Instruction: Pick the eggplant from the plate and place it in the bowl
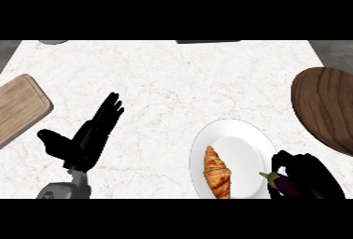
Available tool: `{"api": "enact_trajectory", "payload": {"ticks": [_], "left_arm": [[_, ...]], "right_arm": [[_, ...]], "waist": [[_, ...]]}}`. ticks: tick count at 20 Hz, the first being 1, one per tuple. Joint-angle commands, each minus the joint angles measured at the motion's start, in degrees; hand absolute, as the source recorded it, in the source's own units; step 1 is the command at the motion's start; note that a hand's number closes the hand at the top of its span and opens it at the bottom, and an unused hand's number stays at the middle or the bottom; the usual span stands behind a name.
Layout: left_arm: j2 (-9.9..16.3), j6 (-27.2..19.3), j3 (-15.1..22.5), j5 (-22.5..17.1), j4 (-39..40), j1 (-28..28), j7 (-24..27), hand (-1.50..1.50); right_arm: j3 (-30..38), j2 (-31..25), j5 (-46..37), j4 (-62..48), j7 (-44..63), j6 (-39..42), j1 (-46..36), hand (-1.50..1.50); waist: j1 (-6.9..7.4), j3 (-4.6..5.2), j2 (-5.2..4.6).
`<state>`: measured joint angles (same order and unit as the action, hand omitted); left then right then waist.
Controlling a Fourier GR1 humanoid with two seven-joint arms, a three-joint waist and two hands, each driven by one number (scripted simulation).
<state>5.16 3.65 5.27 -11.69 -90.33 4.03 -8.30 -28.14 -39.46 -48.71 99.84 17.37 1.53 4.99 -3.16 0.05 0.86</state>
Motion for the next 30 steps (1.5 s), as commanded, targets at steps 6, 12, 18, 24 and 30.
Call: {"api": "enact_trajectory", "payload": {"ticks": [6,12,18,24,30], "left_arm": [[0.1,-0.6,-0.2,-0.2,-3.1,-0.6,-2.0,0.0],[-0.5,-0.5,0.5,1.4,-0.6,-1.3,0.6,0.0],[-0.6,0.0,1.3,1.3,-3.0,-1.5,-0.8,0.0],[0.7,3.3,-0.3,-1.3,-0.9,0.5,-1.3,0.0],[-0.4,1.4,-0.2,1.4,0.0,2.7,-0.9,0.0]], "right_arm": [[14.8,-11.0,6.3,29.6,-0.7,-8.7,21.0,1.5],[32.8,-13.9,15.8,44.8,1.3,-5.4,29.2,1.5],[45.6,-11.3,25.9,42.9,-1.9,-0.3,27.9,1.5],[54.8,-10.5,34.5,33.2,-1.3,5.9,17.2,1.5],[53.0,-10.1,35.0,16.8,-5.8,7.3,4.7,1.5]], "waist": [[-0.17,0.01,0.0],[-0.54,0.04,-0.11],[0.77,0.02,-0.25],[2.57,-0.01,-0.71],[3.48,-0.04,-0.93]]}}
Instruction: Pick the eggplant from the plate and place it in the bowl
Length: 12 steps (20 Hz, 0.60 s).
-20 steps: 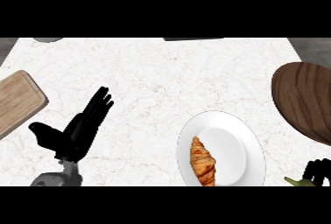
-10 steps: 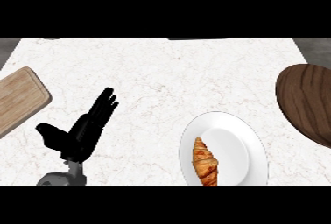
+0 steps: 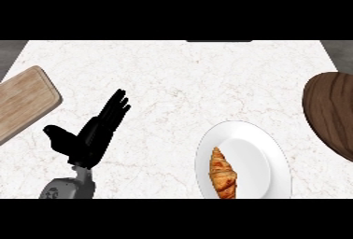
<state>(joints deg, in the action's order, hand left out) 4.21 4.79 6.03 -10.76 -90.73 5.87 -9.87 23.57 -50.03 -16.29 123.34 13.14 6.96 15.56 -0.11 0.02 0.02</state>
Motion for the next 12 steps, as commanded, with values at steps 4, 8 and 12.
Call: {"api": "enact_trajectory", "payload": {"ticks": [4,8,12], "left_arm": [[-2.2,0.0,1.4,1.2,2.0,2.4,1.0,0.0],[-1.7,0.8,0.9,0.8,2.5,4.0,-0.5,0.0],[0.0,2.8,0.2,-0.5,0.1,0.8,-0.3,0.0]], "right_arm": [[-4.6,-0.2,-2.9,-21.3,-6.8,-0.1,-15.4,1.5],[-8.8,0.4,-9.4,-32.6,-12.7,-2.7,-22.3,1.5],[-14.0,1.7,-17.1,-45.0,-14.8,-7.1,-30.3,1.5]], "waist": [[1.1,-0.04,-0.27],[1.22,-0.06,-0.31],[2.12,-0.07,-0.4]]}}
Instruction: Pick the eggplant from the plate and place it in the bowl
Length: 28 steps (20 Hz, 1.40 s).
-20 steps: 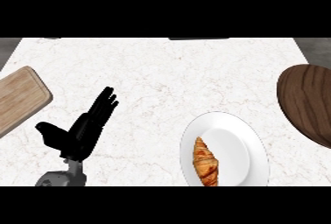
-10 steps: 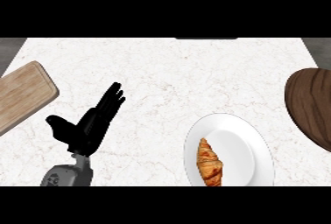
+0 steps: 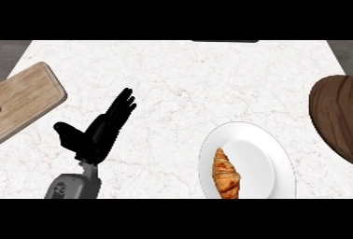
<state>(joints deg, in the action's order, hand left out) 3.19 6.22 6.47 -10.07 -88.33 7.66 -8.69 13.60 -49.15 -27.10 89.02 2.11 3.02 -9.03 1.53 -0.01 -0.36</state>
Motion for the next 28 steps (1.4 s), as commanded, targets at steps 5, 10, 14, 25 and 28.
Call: {"api": "enact_trajectory", "payload": {"ticks": [5,10,14,25,28], "left_arm": [[-0.1,0.9,0.7,-0.2,-0.8,0.1,-1.5,0.0],[-0.1,-0.1,0.6,-0.2,-3.3,-0.1,-3.5,0.0],[-2.9,-1.9,1.8,1.5,0.6,1.8,-2.5,0.0],[-0.7,-1.2,-0.3,1.4,-1.0,-2.6,0.6,0.0],[0.9,0.6,-1.6,-0.5,-3.0,-6.5,0.5,0.0]], "right_arm": [[-8.1,1.0,-13.2,-28.3,-6.6,-4.8,-15.0,1.5],[-7.2,6.9,-12.3,-42.0,-3.2,-3.5,-21.7,-1.5],[-3.8,8.3,-9.9,-54.9,-15.3,-6.6,-26.9,-1.5],[18.8,8.9,18.2,-51.3,-33.2,4.2,-25.8,-1.5],[22.2,7.6,23.7,-48.5,-36.3,11.9,-20.8,-1.5]], "waist": [[1.42,-0.05,-0.42],[0.9,-0.07,-0.15],[0.96,-0.18,-0.63],[-2.7,-0.09,0.72],[-2.95,0.01,1.07]]}}
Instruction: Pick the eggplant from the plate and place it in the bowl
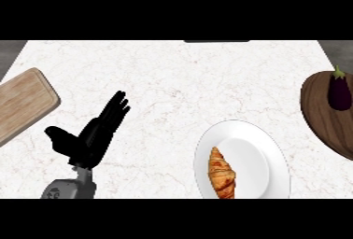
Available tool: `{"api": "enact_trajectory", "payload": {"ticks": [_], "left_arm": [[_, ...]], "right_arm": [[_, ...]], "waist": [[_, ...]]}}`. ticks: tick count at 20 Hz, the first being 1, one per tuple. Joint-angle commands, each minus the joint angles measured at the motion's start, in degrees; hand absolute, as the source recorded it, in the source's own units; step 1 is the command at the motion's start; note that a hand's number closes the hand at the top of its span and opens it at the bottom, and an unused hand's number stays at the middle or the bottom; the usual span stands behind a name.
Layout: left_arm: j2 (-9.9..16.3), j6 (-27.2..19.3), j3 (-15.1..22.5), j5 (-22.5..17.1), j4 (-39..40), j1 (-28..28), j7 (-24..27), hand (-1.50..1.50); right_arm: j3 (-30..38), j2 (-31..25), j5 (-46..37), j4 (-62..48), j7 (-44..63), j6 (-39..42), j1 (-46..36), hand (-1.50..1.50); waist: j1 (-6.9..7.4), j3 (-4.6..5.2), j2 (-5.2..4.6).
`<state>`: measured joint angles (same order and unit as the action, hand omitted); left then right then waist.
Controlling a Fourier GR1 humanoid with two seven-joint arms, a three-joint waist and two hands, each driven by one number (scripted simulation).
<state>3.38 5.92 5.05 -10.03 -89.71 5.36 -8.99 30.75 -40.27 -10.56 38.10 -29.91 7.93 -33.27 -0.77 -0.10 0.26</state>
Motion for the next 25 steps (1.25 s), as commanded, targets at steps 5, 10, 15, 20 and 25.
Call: {"api": "enact_trajectory", "payload": {"ticks": [5,10,15,20,25], "left_arm": [[1.0,0.2,-0.8,-0.6,-1.7,-1.9,-1.3,0.0],[0.8,-0.3,-2.2,-0.5,-0.6,-3.5,1.5,0.0],[1.8,-1.0,-2.8,-0.2,-2.9,-4.9,0.0,0.0],[0.5,-2.1,-2.0,0.5,-3.6,-5.4,0.7,0.0],[0.1,-1.8,-2.0,-0.2,-4.0,-6.3,0.7,0.0]], "right_arm": [[10.8,-2.9,16.5,9.8,-4.3,19.5,14.4,-1.5],[18.0,-4.2,23.3,16.4,-11.3,31.0,31.0,-1.5],[22.1,1.8,26.9,24.6,-17.9,36.2,48.2,1.5],[23.8,7.9,29.9,31.9,-22.0,41.7,62.7,1.5],[17.8,13.9,24.9,39.0,-26.3,42.2,73.3,1.5]], "waist": [[-1.79,0.19,0.5],[-4.22,0.25,0.86],[-5.35,0.15,1.05],[-6.3,0.06,1.13],[-6.3,-0.19,1.42]]}}
